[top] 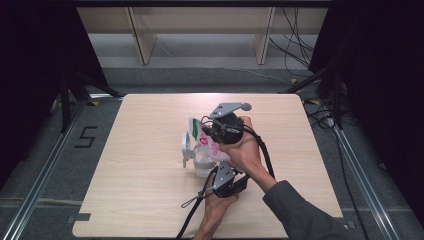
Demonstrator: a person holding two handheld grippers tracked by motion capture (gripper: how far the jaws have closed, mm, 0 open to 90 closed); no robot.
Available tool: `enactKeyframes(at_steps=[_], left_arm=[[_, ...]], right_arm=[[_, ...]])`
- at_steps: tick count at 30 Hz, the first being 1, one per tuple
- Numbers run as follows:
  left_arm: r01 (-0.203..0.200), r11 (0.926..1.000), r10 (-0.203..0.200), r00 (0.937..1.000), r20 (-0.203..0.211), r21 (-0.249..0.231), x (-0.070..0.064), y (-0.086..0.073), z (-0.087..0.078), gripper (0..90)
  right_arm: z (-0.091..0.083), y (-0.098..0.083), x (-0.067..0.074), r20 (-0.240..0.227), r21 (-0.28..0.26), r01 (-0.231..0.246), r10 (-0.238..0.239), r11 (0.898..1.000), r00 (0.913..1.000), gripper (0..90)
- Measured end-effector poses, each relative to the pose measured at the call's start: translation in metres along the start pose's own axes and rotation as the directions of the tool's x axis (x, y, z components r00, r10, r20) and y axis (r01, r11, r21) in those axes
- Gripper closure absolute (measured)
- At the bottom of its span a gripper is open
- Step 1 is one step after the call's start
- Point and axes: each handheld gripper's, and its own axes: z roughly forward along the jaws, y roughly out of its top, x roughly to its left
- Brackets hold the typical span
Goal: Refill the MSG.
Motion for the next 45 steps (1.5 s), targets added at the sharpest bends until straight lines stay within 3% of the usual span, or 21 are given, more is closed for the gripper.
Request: enactKeyframes(at_steps=[6,10,11,13,15,19,21,24,26,32,35,36,37,39,43,45], left_arm=[[0.001,1.0000,-0.001,0.9998,0.018,-0.008,-0.0001,-0.0007,0.0013,73.6],[-0.003,1.0000,0.003,1.0000,0.005,0.009,-0.0001,-0.0002,0.0001,73.6],[0.005,0.9999,-0.005,0.9999,0.016,-0.011,-0.0003,-0.0010,0.0015,73.6],[-0.005,1.0000,0.005,0.9998,0.017,-0.006,0.0003,-0.0005,0.0011,73.6],[-0.006,0.9999,0.006,1.0000,0.002,0.010,0.0003,0.0004,-0.0002,73.6],[-0.005,1.0000,0.005,0.9998,0.017,-0.005,0.0002,-0.0001,0.0010,73.6],[0.005,0.9999,-0.005,0.9998,0.018,-0.015,-0.0006,0.0000,0.0011,73.6],[0.005,1.0000,-0.005,0.9999,0.010,-0.007,-0.0012,0.0000,0.0007,73.6],[0.008,0.9999,-0.007,0.9998,0.019,-0.015,-0.0005,0.0002,0.0012,73.6],[-0.006,1.0000,0.006,1.0000,0.005,0.005,0.0004,0.0008,-0.0005,73.6],[0.010,0.9999,-0.010,0.9998,0.019,-0.014,0.0009,0.0001,0.0006,73.6],[0.011,0.9999,-0.010,0.9998,0.017,-0.014,0.0006,-0.0001,0.0008,73.6],[0.009,1.0000,-0.009,1.0000,0.005,-0.002,0.0000,0.0005,-0.0004,73.6],[0.015,0.9996,-0.014,0.9997,0.020,-0.023,0.0005,0.0006,0.0001,73.6],[0.009,1.0000,-0.009,0.9999,0.007,-0.002,-0.0002,0.0001,-0.0002,73.6],[0.010,0.9999,-0.010,0.9999,0.008,-0.005,0.0000,0.0010,-0.0009,73.6]], right_arm=[[-0.0001,0.0001,-0.0001,-0.006,0.018,0.005,-0.005,1.000,1.0000,90.0],[-0.0002,-0.0005,-0.0003,-0.003,0.005,-0.010,0.010,1.000,0.9999,90.0],[-0.0001,-0.0002,-0.0004,-0.006,0.016,0.003,-0.003,1.000,1.0000,90.0],[0.0009,0.0001,0.0001,-0.004,0.015,0.017,-0.017,1.000,0.9999,90.0],[0.0000,0.0001,-0.0001,-0.005,0.004,-0.009,0.009,1.000,0.9999,90.0],[-0.0001,0.0003,0.0002,-0.011,0.020,0.001,-0.001,1.000,0.9999,90.0],[-0.0002,0.0000,-0.0001,-0.002,0.002,-0.002,0.002,1.000,1.0000,90.0],[-0.0003,0.0003,0.0001,-0.009,0.018,0.013,-0.013,1.000,0.9999,90.0],[-0.0009,0.0003,0.0001,-0.007,0.017,-0.005,0.005,1.000,1.0000,90.0],[0.0009,0.0006,0.0003,0.000,0.013,-0.004,0.004,1.000,1.0000,90.0],[0.0008,0.0013,0.0000,-0.012,0.011,0.017,-0.016,1.000,0.9998,90.0],[0.0013,0.0012,0.0016,-0.014,0.016,-0.004,0.004,1.000,0.9999,90.0],[0.0020,0.0010,0.0013,-0.003,0.026,0.014,-0.014,1.000,0.9999,90.0],[0.0024,0.0016,0.0020,0.003,0.011,0.004,-0.004,1.000,1.0000,90.0],[0.0029,0.0007,0.0018,-0.004,0.033,0.012,-0.012,0.999,0.9999,90.0],[0.0022,0.0012,0.0016,-0.002,0.016,0.004,-0.004,1.000,1.0000,90.0]])
